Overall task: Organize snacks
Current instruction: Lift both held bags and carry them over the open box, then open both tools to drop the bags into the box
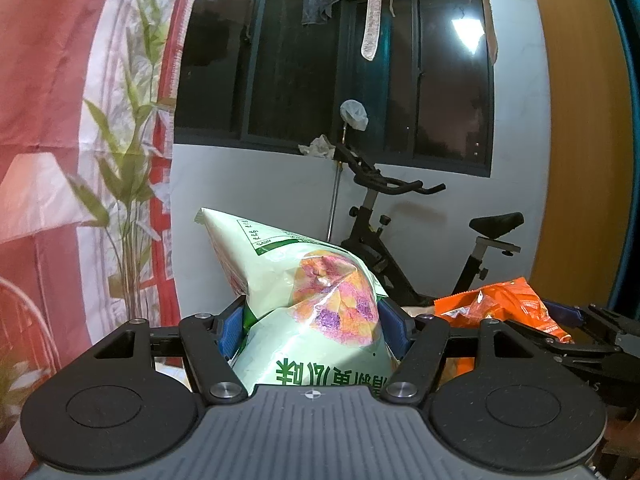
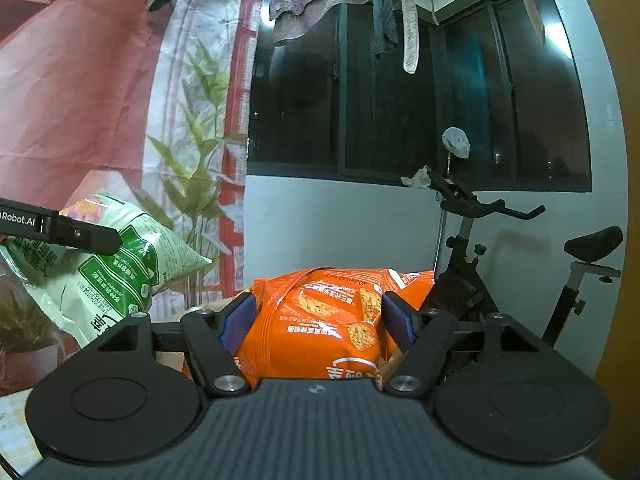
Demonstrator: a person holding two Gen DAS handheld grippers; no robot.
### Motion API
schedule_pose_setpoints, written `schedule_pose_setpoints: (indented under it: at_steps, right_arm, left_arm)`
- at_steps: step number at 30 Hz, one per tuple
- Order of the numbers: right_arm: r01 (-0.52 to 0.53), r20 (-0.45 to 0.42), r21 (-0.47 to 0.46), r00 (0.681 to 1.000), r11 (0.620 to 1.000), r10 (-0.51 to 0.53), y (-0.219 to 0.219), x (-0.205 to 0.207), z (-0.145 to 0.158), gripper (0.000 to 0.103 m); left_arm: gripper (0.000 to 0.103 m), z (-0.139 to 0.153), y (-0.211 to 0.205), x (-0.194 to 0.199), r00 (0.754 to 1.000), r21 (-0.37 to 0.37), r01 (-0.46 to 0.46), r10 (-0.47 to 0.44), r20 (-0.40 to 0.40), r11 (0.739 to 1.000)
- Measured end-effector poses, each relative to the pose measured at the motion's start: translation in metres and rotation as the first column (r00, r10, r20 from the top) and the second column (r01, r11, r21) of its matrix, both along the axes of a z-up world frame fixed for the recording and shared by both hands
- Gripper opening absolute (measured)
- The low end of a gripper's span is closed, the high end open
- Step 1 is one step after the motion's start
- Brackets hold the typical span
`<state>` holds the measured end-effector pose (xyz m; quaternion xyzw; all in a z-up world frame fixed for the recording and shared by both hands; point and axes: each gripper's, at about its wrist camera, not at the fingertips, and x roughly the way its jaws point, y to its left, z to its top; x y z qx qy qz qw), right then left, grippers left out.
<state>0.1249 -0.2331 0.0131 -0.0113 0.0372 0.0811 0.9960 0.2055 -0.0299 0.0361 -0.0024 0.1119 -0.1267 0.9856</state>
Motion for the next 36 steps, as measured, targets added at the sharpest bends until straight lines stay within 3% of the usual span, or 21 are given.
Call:
schedule_pose_setpoints:
  at_steps: [8, 18, 27, 30, 34, 36]
  right_arm:
    - [0.012, -0.009, 0.024, 1.0, 1.0, -0.012, -0.017, 0.037, 0.003, 0.071]
    - [0.048, -0.18, 0.056, 0.983, 0.997, -0.038, -0.026, 0.091, -0.018, 0.071]
    - [0.057, -0.311, 0.05, 0.95, 0.997, -0.039, -0.025, 0.118, -0.033, 0.071]
    - [0.067, -0.342, 0.061, 0.939, 0.996, -0.042, -0.026, 0.122, -0.036, 0.072]
    - [0.075, -0.371, 0.057, 0.928, 0.996, -0.048, -0.025, 0.123, -0.038, 0.073]
    - [0.082, -0.382, 0.047, 0.922, 0.996, -0.058, -0.023, 0.124, -0.037, 0.081]
  left_arm:
    - [0.07, 0.005, -0.018, 0.041, 1.0, 0.02, 0.023, -0.022, -0.021, 1.0]
    - [0.07, -0.008, -0.033, 0.102, 0.996, 0.068, 0.02, -0.014, -0.088, 0.997]
    - [0.071, -0.036, -0.051, 0.146, 0.972, 0.2, 0.072, -0.025, -0.232, 0.977]
    - [0.073, -0.046, -0.049, 0.152, 0.961, 0.203, 0.093, -0.034, -0.274, 0.975]
    - [0.083, -0.052, -0.043, 0.152, 0.954, 0.182, 0.097, -0.039, -0.296, 0.979]
    - [0.087, -0.051, -0.041, 0.149, 0.957, 0.178, 0.093, -0.038, -0.289, 0.98]
